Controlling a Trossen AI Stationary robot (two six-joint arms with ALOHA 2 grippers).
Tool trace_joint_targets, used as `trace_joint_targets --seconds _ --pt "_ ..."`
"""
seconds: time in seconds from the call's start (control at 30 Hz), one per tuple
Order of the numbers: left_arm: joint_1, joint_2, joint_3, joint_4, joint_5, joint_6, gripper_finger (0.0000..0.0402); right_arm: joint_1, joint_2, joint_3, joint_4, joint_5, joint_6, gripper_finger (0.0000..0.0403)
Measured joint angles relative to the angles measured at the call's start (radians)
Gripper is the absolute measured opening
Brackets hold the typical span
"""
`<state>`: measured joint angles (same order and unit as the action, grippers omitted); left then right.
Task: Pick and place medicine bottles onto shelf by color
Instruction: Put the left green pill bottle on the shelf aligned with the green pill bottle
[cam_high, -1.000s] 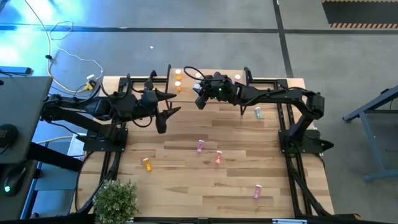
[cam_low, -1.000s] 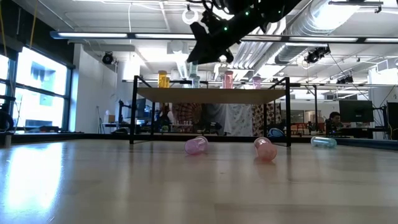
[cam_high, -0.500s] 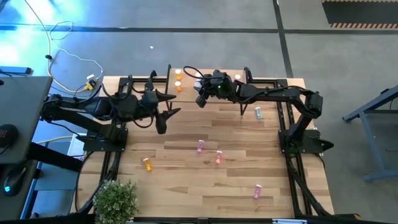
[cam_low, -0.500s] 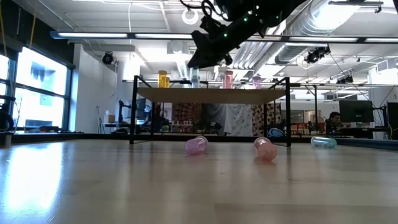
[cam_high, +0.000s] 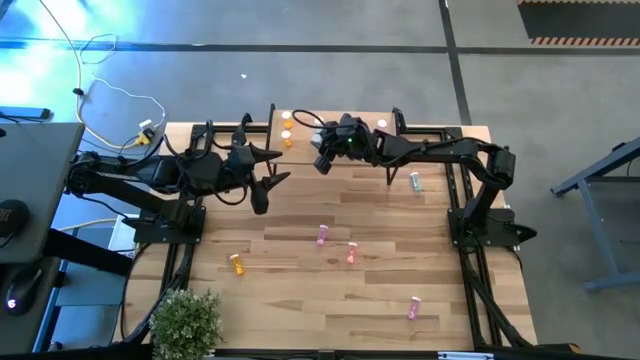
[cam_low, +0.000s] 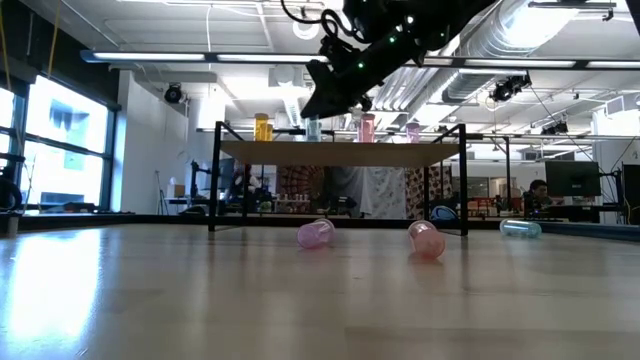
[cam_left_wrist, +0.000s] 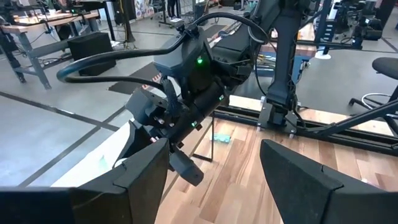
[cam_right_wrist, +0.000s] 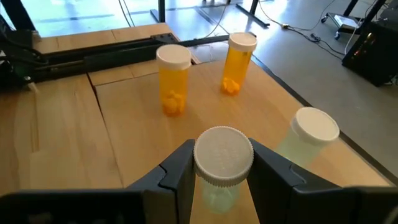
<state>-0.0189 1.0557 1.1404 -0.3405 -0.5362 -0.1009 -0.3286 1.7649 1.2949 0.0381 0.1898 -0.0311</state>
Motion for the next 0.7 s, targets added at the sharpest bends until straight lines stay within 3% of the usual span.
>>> trace_joint_targets --seconds 0.7 --pt "0.000 0.000 0.000 -0.001 0.000 0.000 0.0241 -0.020 0.008 0.000 -0.012 -0.064 0.024 0.0116"
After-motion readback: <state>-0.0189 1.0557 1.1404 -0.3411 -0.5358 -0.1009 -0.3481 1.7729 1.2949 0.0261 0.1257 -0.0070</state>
